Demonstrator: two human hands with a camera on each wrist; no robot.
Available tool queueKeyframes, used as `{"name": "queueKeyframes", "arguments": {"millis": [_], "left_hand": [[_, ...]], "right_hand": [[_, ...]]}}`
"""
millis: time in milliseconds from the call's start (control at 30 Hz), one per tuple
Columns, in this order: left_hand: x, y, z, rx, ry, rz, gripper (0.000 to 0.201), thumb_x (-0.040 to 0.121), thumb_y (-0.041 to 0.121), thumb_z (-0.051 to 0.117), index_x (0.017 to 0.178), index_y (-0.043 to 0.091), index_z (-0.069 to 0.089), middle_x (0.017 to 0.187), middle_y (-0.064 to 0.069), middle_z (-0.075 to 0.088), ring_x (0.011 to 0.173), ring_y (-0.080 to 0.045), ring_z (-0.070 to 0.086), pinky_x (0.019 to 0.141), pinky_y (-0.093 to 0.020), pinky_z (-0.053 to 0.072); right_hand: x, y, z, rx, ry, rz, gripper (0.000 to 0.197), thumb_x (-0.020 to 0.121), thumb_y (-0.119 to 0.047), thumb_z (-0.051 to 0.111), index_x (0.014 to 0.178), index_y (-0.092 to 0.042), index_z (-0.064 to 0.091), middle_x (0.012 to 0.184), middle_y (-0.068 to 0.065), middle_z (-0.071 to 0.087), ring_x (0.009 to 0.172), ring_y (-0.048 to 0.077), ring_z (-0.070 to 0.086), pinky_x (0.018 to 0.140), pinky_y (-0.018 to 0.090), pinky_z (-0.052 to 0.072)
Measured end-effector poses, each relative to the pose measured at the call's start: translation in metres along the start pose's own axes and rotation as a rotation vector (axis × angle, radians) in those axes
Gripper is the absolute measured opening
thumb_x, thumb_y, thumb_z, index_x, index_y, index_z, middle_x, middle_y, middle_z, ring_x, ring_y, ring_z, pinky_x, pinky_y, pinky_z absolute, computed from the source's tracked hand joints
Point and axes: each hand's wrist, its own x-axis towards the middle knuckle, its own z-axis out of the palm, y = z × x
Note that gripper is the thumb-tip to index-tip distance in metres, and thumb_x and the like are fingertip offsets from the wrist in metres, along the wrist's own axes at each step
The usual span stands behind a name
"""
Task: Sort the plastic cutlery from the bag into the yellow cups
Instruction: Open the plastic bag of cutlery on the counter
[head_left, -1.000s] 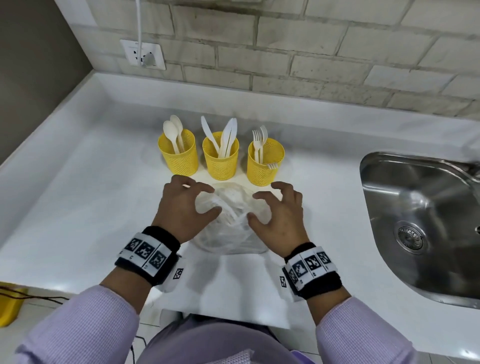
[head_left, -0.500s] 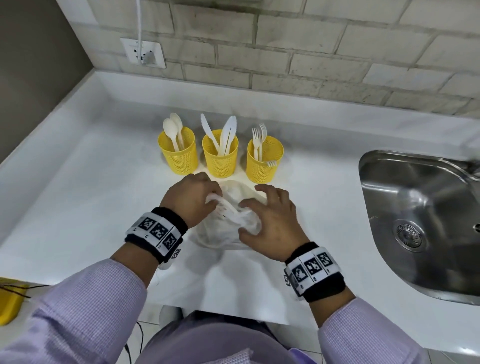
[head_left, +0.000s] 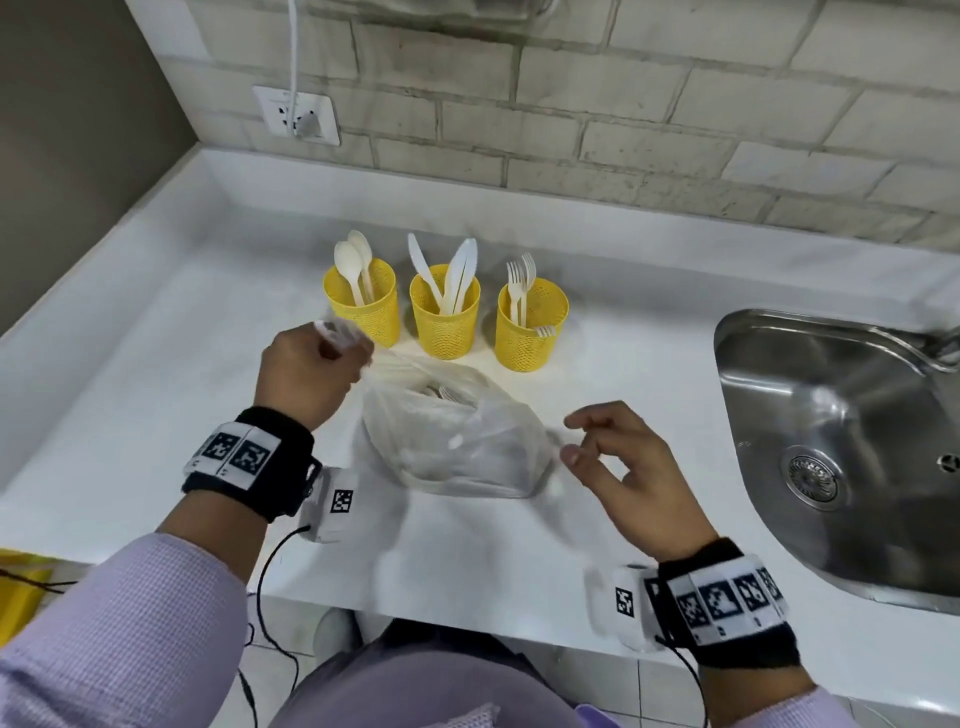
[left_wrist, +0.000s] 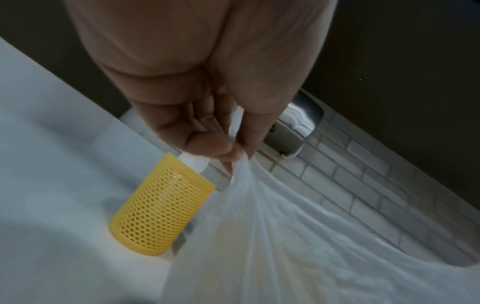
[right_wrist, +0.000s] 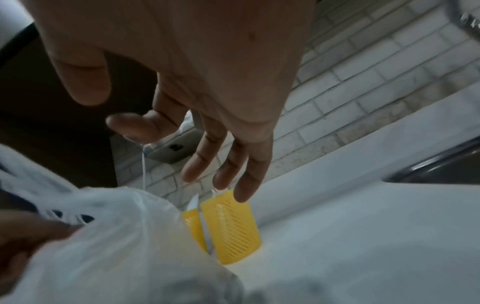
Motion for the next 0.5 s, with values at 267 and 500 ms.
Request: {"name": "queueKeyframes", "arguments": {"millis": [267,500], "left_hand": [[-0.035,0.047,-0.004,0.073,0.267,0.438,0.048,0.079,0.025,0.08,0.119,0.013,0.056,0.116,-0.001,0.046,0.097,-0.023,0.057,0.089,-0.035,0.051],[-0.04,0.063,0.015,0.446,-0.228,0.829,0.018,0.091,0.01,0.063,0.107,0.017,0.068,0.097,0.0,0.065,0.092,-0.021,0.06,0.076,-0.04,0.053]], "right_hand": [[0.03,-0.056,0.032,-0.136,0.151,-0.284,0.021,0.095,-0.025,0.065,0.114,-0.019,0.067,0.121,-0.005,0.061,0.118,0.016,0.057,0.098,0.032,0.046],[0.049,-0.072,0.074,-0.477,-0.281,-0.21,0.026,0.103,-0.04,0.045,0.106,-0.018,0.06,0.095,-0.004,0.073,0.092,0.025,0.068,0.088,0.044,0.046]]}}
